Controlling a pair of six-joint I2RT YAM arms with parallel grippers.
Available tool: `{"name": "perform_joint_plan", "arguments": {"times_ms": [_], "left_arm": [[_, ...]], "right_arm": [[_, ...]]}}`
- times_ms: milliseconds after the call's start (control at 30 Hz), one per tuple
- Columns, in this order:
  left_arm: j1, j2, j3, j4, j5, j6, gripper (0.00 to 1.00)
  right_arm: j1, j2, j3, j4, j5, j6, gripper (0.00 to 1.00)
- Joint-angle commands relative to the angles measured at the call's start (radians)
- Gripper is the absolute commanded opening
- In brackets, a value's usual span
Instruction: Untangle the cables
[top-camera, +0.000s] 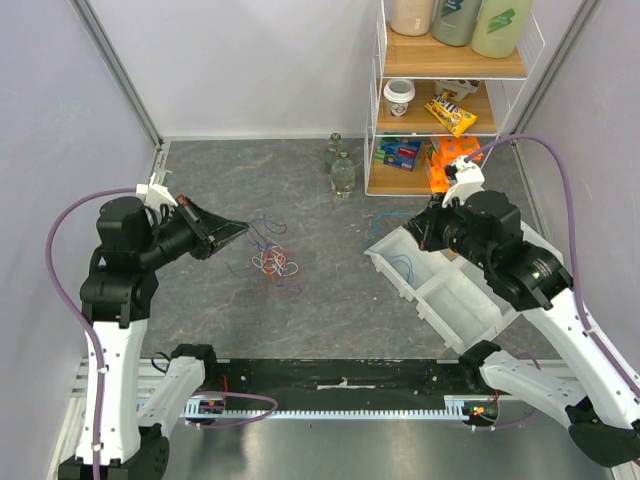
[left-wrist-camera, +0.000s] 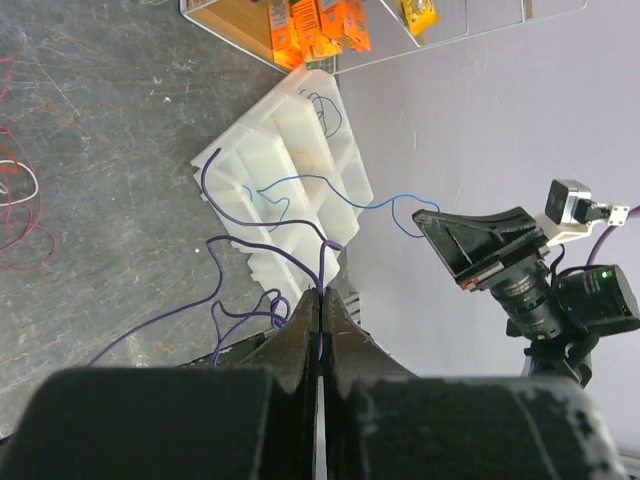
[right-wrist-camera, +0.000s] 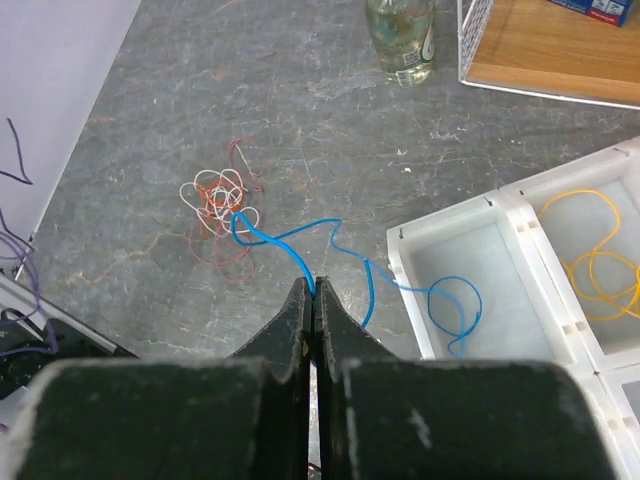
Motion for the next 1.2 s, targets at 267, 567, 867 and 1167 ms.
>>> {"name": "perform_joint_plan", "arguments": {"times_ms": [267,567,867,1167], "left_arm": [[0.0,0.002,-0.018,0.082,0.086,-0.065,0.02],[0.0,-0.047,-0.061,0.05,0.112,-0.106,0.02],[0.0,-0.121,-0.141,0.031,0.167,-0.17,0.02],[-0.01,-0.079,-0.148,0.1,0.208,-0.194,0.02]], "right_arm": [[-0.014,0.129,-0.042,-0.178,0.321,0.129,0.0],[-0.045,0.3,-0.029,-0.268,0.372,0.074,0.0],[-0.057,0.481,-0.028,-0.199,0.297,-0.154,0.0],[-0.057,0.628,-0.071,-0.11,0.251,-0.21,0.0]]}}
